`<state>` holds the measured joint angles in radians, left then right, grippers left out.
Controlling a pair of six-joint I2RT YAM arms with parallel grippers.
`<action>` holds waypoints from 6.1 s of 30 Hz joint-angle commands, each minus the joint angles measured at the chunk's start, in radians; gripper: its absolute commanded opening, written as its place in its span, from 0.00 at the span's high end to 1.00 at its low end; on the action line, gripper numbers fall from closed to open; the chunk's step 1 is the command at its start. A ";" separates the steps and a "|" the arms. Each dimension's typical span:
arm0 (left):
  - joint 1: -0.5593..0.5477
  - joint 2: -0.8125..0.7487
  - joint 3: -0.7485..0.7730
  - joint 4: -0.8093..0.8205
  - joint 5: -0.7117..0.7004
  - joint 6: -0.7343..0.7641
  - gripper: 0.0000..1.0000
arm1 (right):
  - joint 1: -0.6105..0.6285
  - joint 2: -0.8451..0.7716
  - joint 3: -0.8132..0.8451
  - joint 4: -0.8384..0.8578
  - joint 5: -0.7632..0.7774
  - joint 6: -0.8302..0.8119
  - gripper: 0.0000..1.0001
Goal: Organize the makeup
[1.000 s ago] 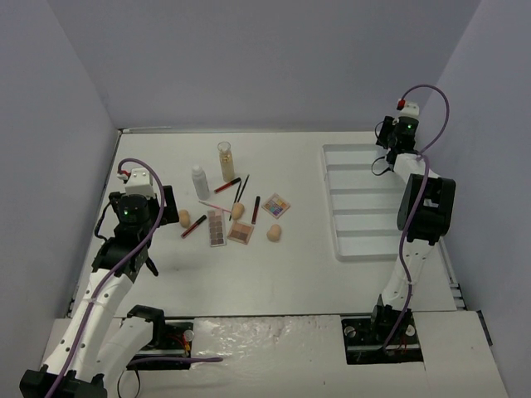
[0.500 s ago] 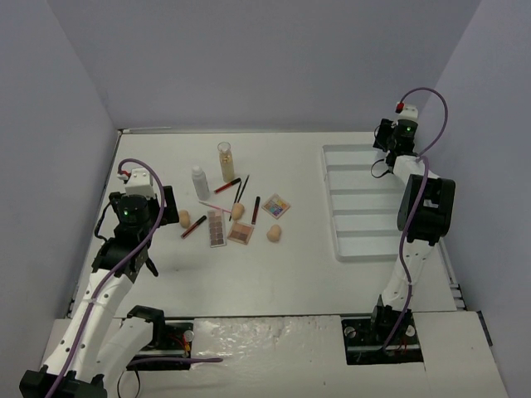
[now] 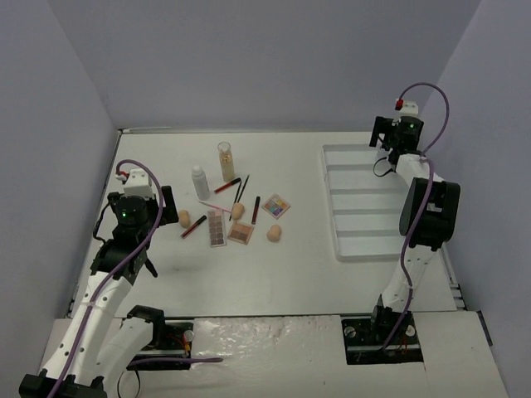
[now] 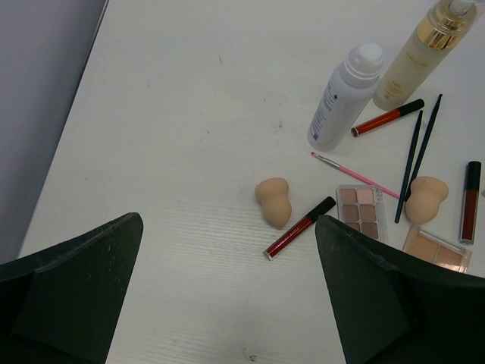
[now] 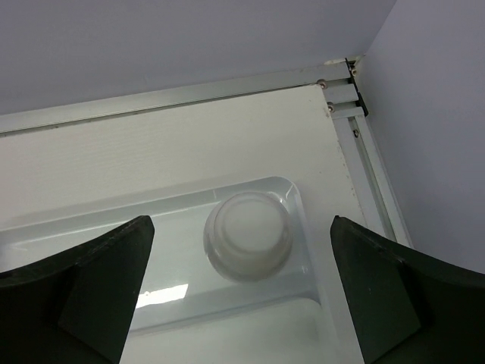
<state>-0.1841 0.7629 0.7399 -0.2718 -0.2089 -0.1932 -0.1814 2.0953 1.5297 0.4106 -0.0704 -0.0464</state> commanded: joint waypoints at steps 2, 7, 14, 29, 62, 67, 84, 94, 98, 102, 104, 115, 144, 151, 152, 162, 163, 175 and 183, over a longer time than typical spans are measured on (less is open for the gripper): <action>-0.003 -0.014 0.042 0.052 0.007 0.009 0.03 | 0.036 -0.279 -0.012 -0.004 -0.012 -0.051 0.00; -0.002 -0.011 0.044 0.053 0.011 0.011 0.03 | 0.146 -0.425 -0.082 -0.015 -0.075 -0.096 0.00; -0.003 -0.008 0.042 0.056 0.019 0.011 0.03 | 0.428 -0.424 -0.097 0.029 -0.237 -0.073 0.00; -0.003 0.031 0.043 0.054 -0.004 -0.003 0.03 | 0.724 -0.035 0.162 0.112 -0.431 -0.015 0.00; -0.012 0.078 0.024 0.065 -0.013 -0.011 0.03 | 0.754 0.323 0.380 0.393 -0.479 0.103 0.08; -0.012 0.071 0.024 0.068 -0.015 -0.010 0.03 | 0.761 0.358 0.409 0.411 -0.475 0.105 0.13; -0.014 0.058 0.023 0.070 -0.010 -0.005 0.03 | 0.766 0.387 0.498 0.366 -0.477 0.096 0.78; -0.014 0.040 0.021 0.075 -0.007 -0.005 0.03 | 0.721 0.250 0.494 0.344 -0.464 0.091 1.00; -0.014 0.028 0.019 0.074 -0.007 -0.006 0.03 | 0.679 0.136 0.422 0.322 -0.410 0.061 1.00; -0.014 0.020 0.022 0.070 -0.010 -0.008 0.03 | 0.600 0.015 0.316 0.298 -0.336 0.013 1.00; -0.014 0.019 0.023 0.066 -0.010 -0.008 0.03 | 0.550 -0.052 0.252 0.302 -0.303 0.013 1.00; -0.020 0.028 0.029 0.060 -0.012 -0.011 0.03 | 0.298 -0.194 -0.006 0.379 -0.050 -0.019 1.00; -0.020 0.062 0.019 0.074 0.005 0.005 0.03 | 0.152 0.015 -0.079 0.563 0.130 0.046 1.00; -0.020 0.065 0.019 0.075 0.009 0.003 0.03 | 0.139 0.005 -0.098 0.565 0.120 0.077 1.00; -0.020 0.065 0.020 0.075 0.009 0.004 0.03 | 0.137 0.004 -0.099 0.562 0.116 0.078 1.00; -0.020 0.066 0.022 0.075 0.014 0.004 0.03 | 0.132 0.013 -0.095 0.529 0.081 0.089 0.79; -0.020 0.066 0.023 0.074 0.014 0.004 0.03 | 0.132 0.012 -0.095 0.525 0.081 0.089 0.74; -0.020 0.060 0.026 0.069 0.018 0.004 0.03 | 0.136 -0.035 -0.130 0.495 0.027 0.101 0.30; -0.020 0.055 0.027 0.075 0.041 -0.008 0.03 | 0.139 -0.172 -0.207 0.436 -0.001 0.107 0.03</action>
<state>-0.1970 0.8242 0.7399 -0.2702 -0.1895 -0.1944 -0.0505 2.1059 1.3426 0.7913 -0.0422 0.0552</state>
